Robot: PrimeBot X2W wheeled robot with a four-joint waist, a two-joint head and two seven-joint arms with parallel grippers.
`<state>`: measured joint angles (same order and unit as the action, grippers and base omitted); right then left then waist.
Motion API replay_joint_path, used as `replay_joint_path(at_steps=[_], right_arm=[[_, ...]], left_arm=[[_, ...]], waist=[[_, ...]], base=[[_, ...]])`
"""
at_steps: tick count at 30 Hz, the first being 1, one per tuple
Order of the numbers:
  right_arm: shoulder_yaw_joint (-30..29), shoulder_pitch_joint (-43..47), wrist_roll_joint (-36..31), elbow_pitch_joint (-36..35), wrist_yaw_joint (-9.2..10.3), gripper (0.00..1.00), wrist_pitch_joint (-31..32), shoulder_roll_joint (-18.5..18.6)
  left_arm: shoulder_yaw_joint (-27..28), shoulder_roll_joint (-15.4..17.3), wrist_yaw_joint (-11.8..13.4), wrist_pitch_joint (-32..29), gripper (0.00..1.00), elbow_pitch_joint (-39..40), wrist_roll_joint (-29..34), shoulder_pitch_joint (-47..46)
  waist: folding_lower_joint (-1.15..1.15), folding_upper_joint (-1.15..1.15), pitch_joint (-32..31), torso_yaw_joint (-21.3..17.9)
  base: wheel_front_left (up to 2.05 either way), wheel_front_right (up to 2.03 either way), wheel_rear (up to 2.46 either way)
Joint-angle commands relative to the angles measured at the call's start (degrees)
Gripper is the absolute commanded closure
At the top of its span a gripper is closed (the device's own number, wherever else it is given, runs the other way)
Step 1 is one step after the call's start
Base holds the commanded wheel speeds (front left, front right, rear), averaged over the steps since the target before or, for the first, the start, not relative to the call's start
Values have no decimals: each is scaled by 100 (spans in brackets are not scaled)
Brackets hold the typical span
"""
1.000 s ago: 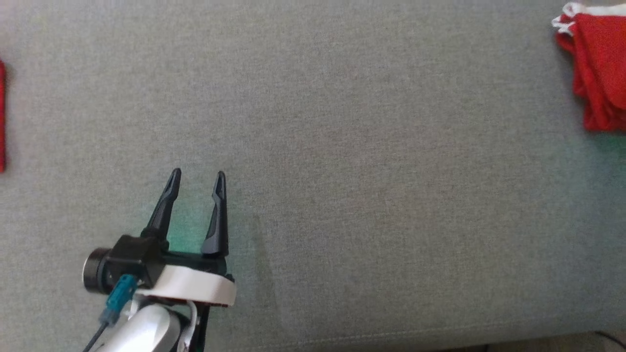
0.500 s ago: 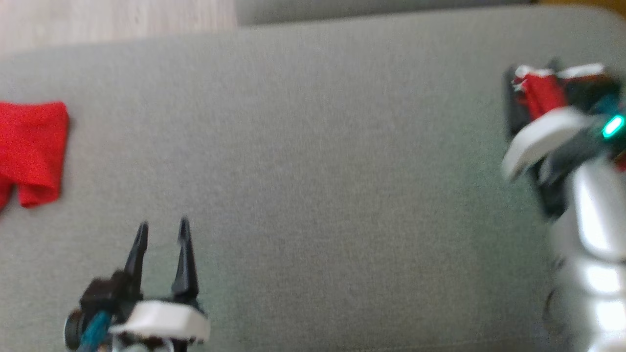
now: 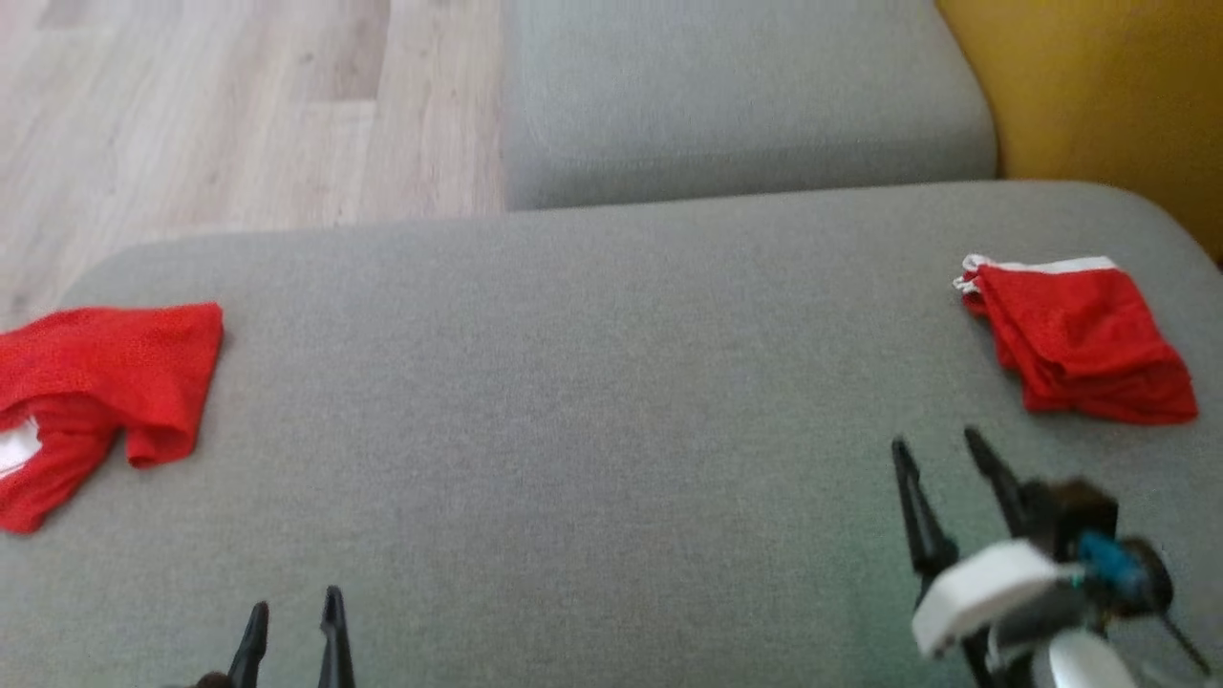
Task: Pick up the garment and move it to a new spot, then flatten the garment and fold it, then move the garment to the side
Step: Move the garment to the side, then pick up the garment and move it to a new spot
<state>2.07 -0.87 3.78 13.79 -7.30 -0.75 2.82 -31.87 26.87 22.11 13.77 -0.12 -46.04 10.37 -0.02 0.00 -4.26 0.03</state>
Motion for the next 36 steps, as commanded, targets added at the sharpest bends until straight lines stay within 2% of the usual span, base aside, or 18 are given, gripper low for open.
replay_joint_path(at_steps=[1,8,24,29,36], right_arm=[[193,-43,36,-373,-19,0,-99,8],[292,468,281,-748,-19,0,-201,7],[383,643,478,-644,-19,0,-167,6],[372,733,552,-625,-19,0,-191,6],[467,796,737,-586,-19,0,-293,6]], left_arm=[[296,107,-48,93,0,114,-54,-178],[427,87,-173,109,0,36,-78,17],[396,85,-287,109,0,-84,16,-62],[360,88,-274,87,0,-76,63,-101],[414,241,-202,29,0,0,125,-136]], waist=[[2,0,-78,8],[2,0,-196,-33],[2,0,-353,128],[2,0,-381,427],[2,0,-393,1399]], base=[[0,0,0],[0,0,0],[0,0,0],[0,0,0],[0,0,0]])
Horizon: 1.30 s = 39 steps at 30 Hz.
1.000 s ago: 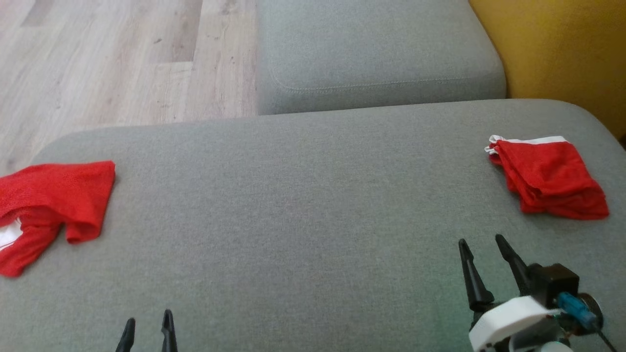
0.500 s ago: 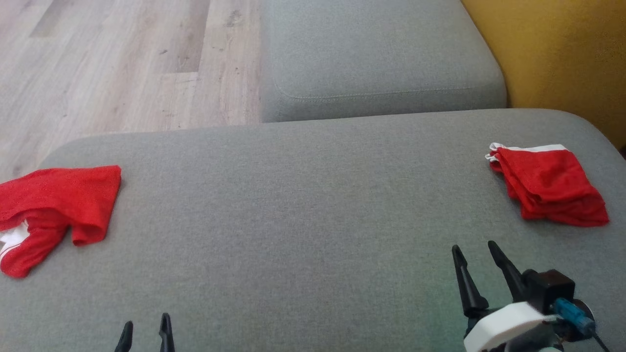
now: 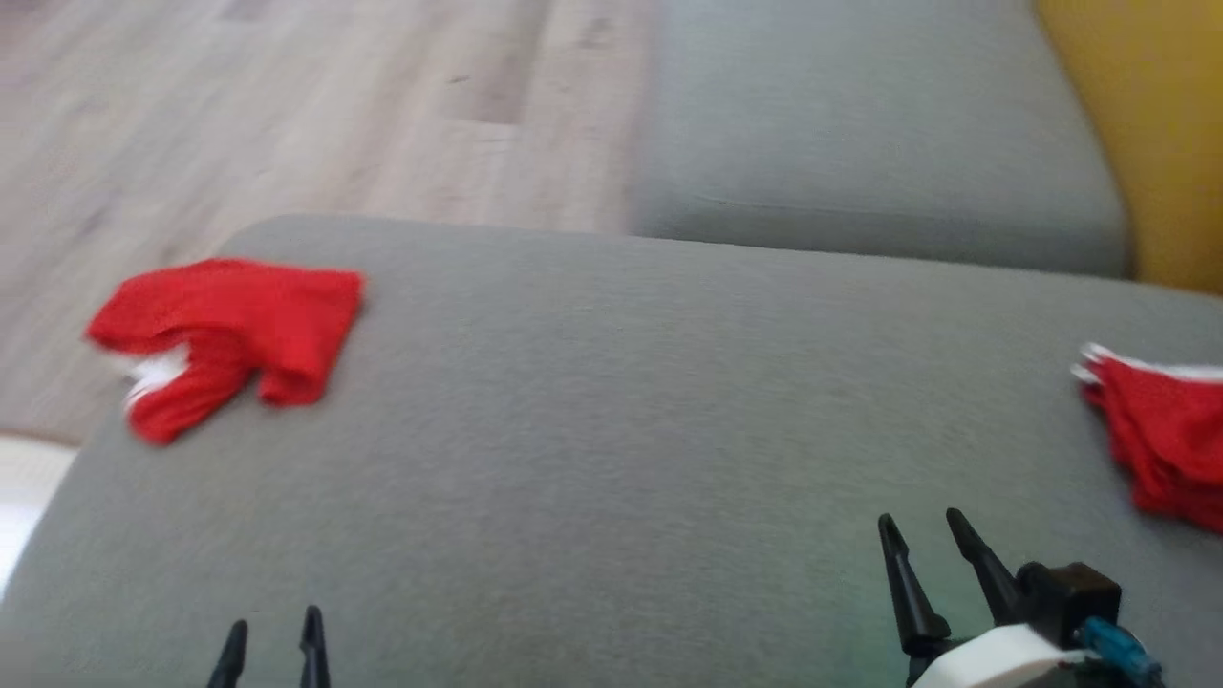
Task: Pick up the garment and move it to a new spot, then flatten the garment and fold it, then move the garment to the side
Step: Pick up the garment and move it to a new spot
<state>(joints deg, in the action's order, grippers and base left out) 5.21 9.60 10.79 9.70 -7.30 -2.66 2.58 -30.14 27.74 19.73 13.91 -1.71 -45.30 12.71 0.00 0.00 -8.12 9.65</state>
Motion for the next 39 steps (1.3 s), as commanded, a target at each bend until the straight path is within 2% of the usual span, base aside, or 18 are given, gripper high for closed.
replay_joint_path(at_steps=[1,6,10,17,24,28,32,35,36,37,39], right_arm=[[181,-259,72,-162,-19,0,-122,30],[302,-335,223,-68,-19,0,-243,30],[493,-531,227,-22,-19,0,-262,30],[851,-980,159,107,-19,0,-210,30],[950,-1147,130,212,-19,0,-212,30],[861,-1159,106,169,-19,0,-218,30],[624,-1117,31,52,-19,0,-177,30],[380,-1089,-92,-95,-19,0,-99,30],[380,-1089,-92,-95,-19,0,-99,30],[292,-1095,-155,-168,-19,0,-58,30],[237,-1194,-305,-363,-19,0,74,30]], left_arm=[[259,183,47,5,0,178,51,-369],[329,291,133,-24,0,304,71,-332],[533,306,264,16,0,440,46,-229],[1056,107,390,97,0,692,121,114],[1406,-97,289,106,0,799,302,336],[1652,-68,220,107,0,881,366,381],[2080,221,212,80,0,1234,325,177],[2388,716,173,-219,0,1469,320,-291],[2388,716,173,-219,0,1469,320,-291],[2462,892,144,-355,0,1528,324,-522],[2655,1208,63,-577,0,1569,267,-984]], waist=[[0,0,-5,593],[0,0,12,1313],[0,0,202,1598],[0,0,479,1829],[0,0,566,1892],[0,0,598,1922],[0,0,660,1970],[0,0,750,1983],[0,0,750,1983],[0,0,804,1975],[0,0,1019,1798]], base=[[0,0,0],[0,0,0],[0,0,0],[0,0,0],[0,0,0],[0,0,0],[0,0,0],[0,0,0],[0,0,0],[0,0,0],[0,0,0]])
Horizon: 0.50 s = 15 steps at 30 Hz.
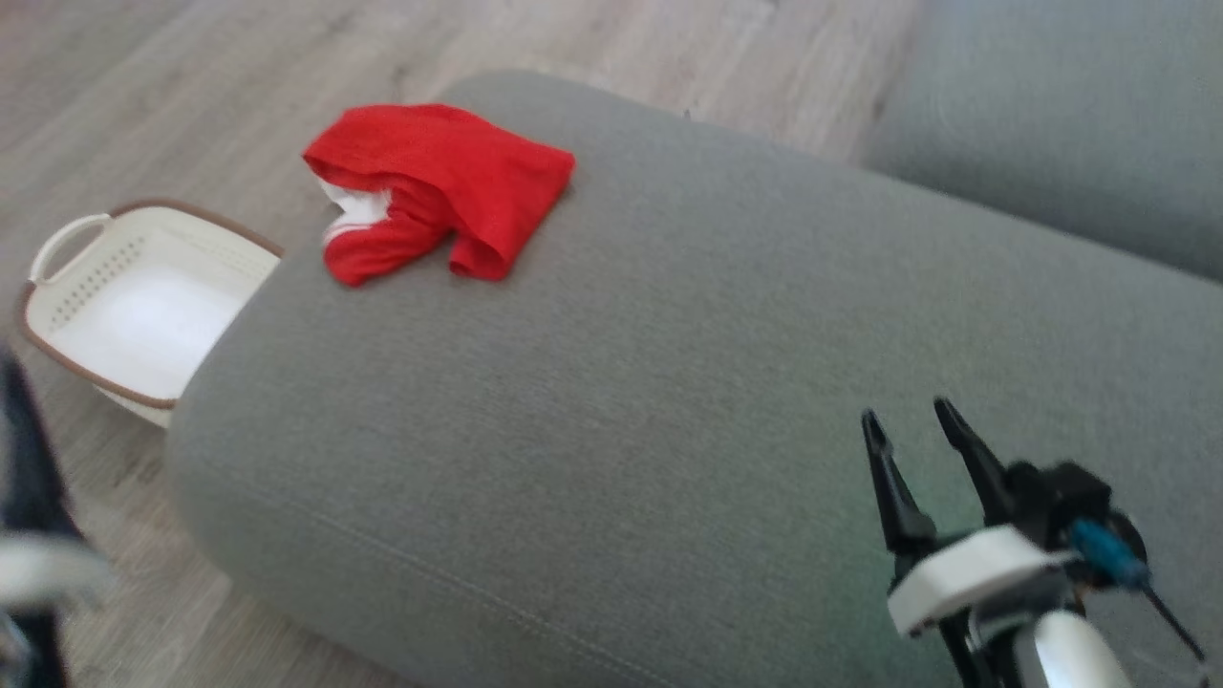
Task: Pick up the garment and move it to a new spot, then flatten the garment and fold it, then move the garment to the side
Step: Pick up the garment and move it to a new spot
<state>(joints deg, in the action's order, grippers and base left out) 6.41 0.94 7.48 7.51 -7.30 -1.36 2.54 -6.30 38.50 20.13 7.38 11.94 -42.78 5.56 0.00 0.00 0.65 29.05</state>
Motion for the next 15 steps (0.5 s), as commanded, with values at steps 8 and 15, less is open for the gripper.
replay_joint_path(at_steps=[8,15], right_arm=[[45,-862,-570,-926,-19,0,547,33],[-54,-1116,-974,-1559,-19,0,958,33]], left_arm=[[307,959,-567,-649,0,-530,-113,-2356],[-604,833,-1246,-1319,0,-2024,69,-4099]], waist=[[0,0,955,-989],[0,0,1632,-1523]], base=[[0,0,0],[0,0,0]])
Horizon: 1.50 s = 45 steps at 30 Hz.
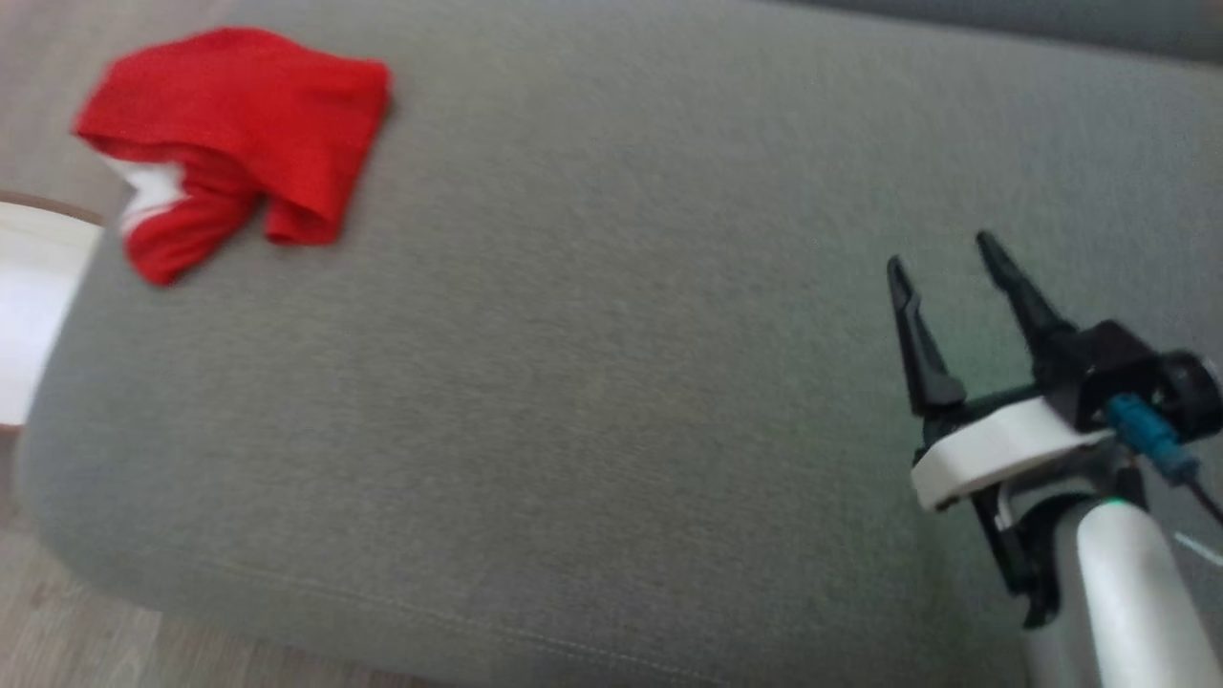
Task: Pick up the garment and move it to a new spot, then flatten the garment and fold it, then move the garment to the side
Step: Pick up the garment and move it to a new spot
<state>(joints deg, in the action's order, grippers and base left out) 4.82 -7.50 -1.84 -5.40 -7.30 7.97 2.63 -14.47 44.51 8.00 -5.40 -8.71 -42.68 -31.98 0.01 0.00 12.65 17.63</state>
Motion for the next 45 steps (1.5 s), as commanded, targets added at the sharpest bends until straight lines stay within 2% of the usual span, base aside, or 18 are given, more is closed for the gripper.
replay_joint_path(at_steps=[1,2,4,12,21,28,29,31,32,38,45], right_arm=[[87,-284,-83,-351,-19,0,77,25],[52,-291,-158,-497,-19,0,171,25],[24,-283,-214,-626,-19,0,250,25],[-77,-317,-369,-1015,-19,0,403,25],[-142,-305,-501,-1243,-19,0,508,25],[-167,-276,-550,-1345,-19,0,564,25],[-167,-270,-551,-1353,-19,0,574,25],[-179,-262,-555,-1371,-19,0,593,25],[-190,-257,-557,-1379,-19,0,600,25],[-247,-227,-539,-1360,-19,0,574,25],[-259,-189,-309,-1121,-19,0,377,25]], left_arm=[[68,140,-118,-128,0,-170,92,-547],[-198,-64,-258,-308,0,-566,140,-877],[-438,-249,-390,-441,0,-936,209,-1145],[-973,-812,-796,-830,0,-2184,178,-1518],[-1127,-1047,-1060,-982,0,-3368,49,-1636],[-1206,-1137,-1259,-1034,0,-3855,-31,-1741],[-1217,-1147,-1281,-1021,22,-3912,-36,-1763],[-1238,-1166,-1316,-982,82,-4022,-36,-1808],[-1255,-1178,-1333,-962,100,-4070,-32,-1829],[-1316,-1175,-1426,-576,100,-4225,36,-2013],[-1303,-881,-1407,131,100,-4297,289,-2373]], waist=[[-1,0,534,-433],[-1,0,712,-508],[-1,0,869,-564],[-1,0,1314,-703],[-1,0,1525,-757],[-1,0,1571,-756],[-1,0,1568,-758],[-1,0,1554,-758],[-1,0,1543,-756],[-1,0,1412,-751],[-1,0,1041,-818]], base=[[0,0,0],[0,0,0],[0,0,0],[0,0,0],[0,0,0],[0,0,0],[0,0,0],[0,0,0],[0,0,0],[0,0,0],[0,0,0]])
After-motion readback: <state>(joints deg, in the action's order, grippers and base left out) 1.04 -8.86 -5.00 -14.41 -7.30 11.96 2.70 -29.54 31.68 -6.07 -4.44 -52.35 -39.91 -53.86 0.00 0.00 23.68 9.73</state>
